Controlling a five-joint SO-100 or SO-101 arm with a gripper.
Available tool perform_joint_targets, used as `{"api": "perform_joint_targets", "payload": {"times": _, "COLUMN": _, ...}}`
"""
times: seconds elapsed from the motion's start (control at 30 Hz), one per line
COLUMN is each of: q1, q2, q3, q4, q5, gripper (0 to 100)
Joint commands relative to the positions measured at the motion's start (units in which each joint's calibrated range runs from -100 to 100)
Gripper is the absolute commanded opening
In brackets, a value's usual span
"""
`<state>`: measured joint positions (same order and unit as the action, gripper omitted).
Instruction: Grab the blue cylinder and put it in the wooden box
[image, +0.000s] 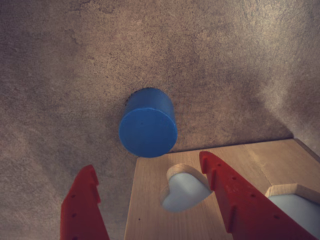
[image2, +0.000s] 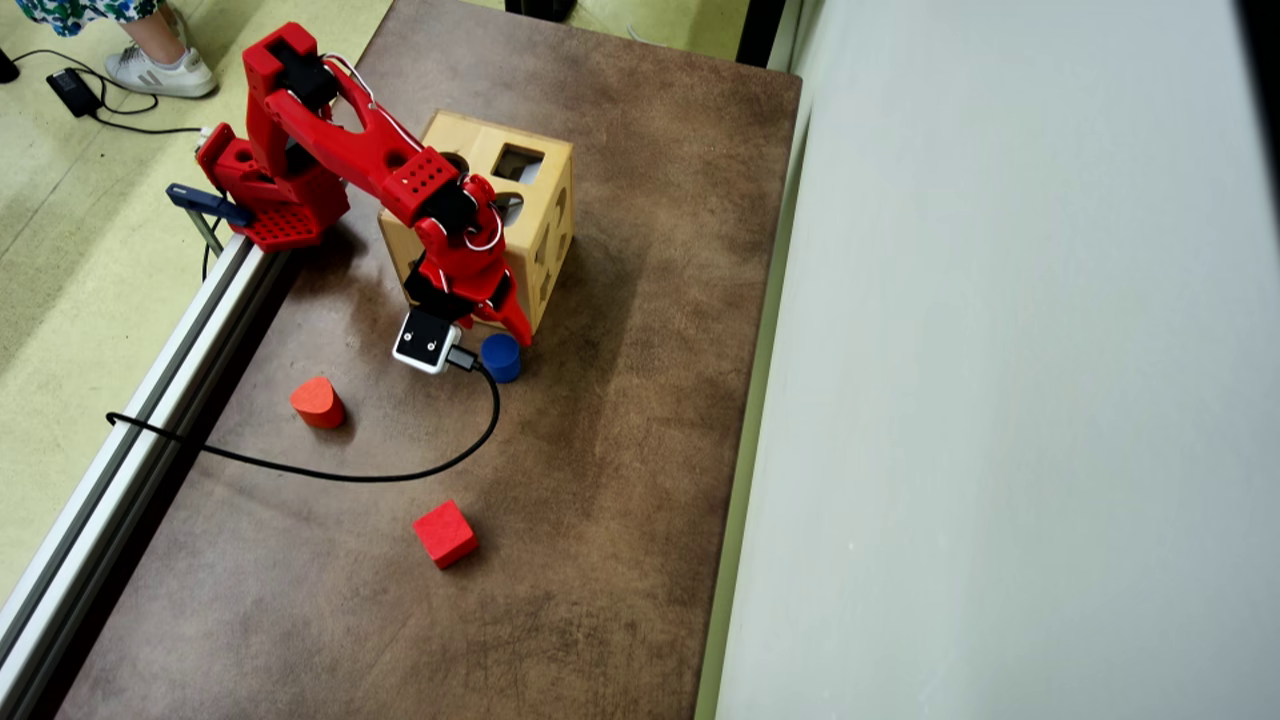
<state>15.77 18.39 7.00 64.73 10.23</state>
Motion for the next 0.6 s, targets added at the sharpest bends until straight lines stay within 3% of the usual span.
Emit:
{"api": "perform_joint_targets", "payload": {"times": 0.0, "q1": 0.87, "q2": -0.34, "q3": -1.9, "q4": -0.19, "q5": 0.29, "gripper": 33}}
{"api": "perform_joint_targets", "payload": {"times": 0.57, "q1": 1.02, "q2": 8.32, "q3": -11.2, "q4": -0.19, "q5": 0.24, "gripper": 33}}
